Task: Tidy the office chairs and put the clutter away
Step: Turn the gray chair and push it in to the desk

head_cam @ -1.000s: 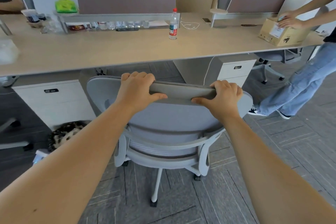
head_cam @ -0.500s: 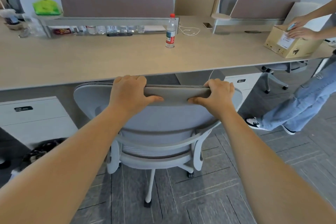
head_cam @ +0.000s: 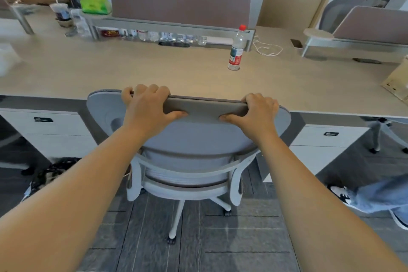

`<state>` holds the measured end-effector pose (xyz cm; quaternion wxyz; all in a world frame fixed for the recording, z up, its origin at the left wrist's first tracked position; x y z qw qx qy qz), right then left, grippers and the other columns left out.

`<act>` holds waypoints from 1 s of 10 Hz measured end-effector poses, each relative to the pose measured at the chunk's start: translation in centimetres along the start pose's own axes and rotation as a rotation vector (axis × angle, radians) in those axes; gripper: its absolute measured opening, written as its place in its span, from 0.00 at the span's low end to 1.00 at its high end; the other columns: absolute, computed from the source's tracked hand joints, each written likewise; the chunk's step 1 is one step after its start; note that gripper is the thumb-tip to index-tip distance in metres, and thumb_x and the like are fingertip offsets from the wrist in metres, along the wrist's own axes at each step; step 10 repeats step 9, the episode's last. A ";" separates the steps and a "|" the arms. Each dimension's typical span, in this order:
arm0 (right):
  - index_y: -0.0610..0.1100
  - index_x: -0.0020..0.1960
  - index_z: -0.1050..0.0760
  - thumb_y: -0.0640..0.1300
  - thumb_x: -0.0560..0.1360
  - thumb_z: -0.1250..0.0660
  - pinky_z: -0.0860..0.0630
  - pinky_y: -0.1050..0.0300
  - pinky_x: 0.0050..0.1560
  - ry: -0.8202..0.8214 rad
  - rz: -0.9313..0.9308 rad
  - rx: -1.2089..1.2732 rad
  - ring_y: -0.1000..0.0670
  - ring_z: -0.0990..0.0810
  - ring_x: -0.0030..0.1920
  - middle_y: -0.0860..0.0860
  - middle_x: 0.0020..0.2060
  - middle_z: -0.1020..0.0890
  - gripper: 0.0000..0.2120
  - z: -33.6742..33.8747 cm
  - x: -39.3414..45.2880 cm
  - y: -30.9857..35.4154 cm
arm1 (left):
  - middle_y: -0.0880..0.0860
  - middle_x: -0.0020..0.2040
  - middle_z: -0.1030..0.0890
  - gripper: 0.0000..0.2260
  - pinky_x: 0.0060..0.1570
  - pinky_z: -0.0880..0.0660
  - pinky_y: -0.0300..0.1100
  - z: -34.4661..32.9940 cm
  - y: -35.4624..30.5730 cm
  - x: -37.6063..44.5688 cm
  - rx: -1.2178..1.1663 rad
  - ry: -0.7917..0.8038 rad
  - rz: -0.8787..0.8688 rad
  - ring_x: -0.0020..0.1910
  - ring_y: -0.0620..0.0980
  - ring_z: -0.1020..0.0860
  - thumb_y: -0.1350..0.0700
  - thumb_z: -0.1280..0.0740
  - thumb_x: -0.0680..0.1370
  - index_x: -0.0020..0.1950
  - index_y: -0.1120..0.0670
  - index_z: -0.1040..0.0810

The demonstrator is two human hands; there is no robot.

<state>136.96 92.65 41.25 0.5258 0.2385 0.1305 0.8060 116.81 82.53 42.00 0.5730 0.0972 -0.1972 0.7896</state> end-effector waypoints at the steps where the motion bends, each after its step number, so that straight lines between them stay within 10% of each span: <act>1: 0.44 0.40 0.34 0.61 0.63 0.29 0.43 0.42 0.68 0.016 0.020 0.009 0.47 0.37 0.47 0.49 0.41 0.32 0.23 -0.6 2.5 -0.2 | 0.59 0.54 0.24 0.21 0.65 0.45 0.57 -0.7 1.0 1.8 0.001 0.025 0.021 0.57 0.61 0.30 0.43 0.33 0.71 0.53 0.58 0.26; 10: 0.42 0.57 0.28 0.62 0.64 0.30 0.38 0.46 0.64 0.010 0.043 -0.072 0.42 0.30 0.59 0.45 0.53 0.25 0.30 -2.0 9.1 -0.1 | 0.58 0.65 0.31 0.25 0.69 0.48 0.59 -2.8 0.8 7.4 0.016 0.075 0.061 0.66 0.59 0.37 0.44 0.35 0.72 0.65 0.54 0.32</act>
Point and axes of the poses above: each hand's wrist, its own x-axis towards the middle knuckle, its own z-axis out of the back of the hand, y = z × x, the point moved 2 cm from there along x, towards the middle knuckle
